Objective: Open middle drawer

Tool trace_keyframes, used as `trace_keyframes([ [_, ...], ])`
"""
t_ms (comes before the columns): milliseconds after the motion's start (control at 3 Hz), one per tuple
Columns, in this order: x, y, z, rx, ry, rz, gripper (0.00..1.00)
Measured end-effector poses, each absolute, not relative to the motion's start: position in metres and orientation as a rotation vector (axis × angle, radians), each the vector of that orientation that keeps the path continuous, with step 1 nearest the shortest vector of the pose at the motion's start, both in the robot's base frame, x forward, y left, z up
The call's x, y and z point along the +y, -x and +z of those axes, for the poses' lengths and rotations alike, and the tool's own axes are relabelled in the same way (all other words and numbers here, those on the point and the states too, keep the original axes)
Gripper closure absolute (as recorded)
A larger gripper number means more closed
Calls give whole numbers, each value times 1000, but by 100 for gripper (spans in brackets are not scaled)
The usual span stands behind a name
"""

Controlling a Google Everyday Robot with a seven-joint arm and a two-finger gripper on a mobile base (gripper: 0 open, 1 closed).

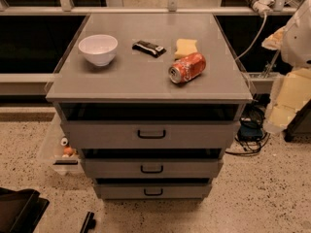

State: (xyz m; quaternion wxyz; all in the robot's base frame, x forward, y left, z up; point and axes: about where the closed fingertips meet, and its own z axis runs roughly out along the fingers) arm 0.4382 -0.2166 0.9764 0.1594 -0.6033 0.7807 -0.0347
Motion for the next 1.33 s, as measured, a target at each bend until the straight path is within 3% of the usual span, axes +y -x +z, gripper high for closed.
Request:
trace_keyframes([
  [667,-220,-441,964,2252,1712,-72,0],
  [1000,-222,-432,929,2289,1657,48,0],
  [1333,-209,-409,853,2314,1497,321,0],
])
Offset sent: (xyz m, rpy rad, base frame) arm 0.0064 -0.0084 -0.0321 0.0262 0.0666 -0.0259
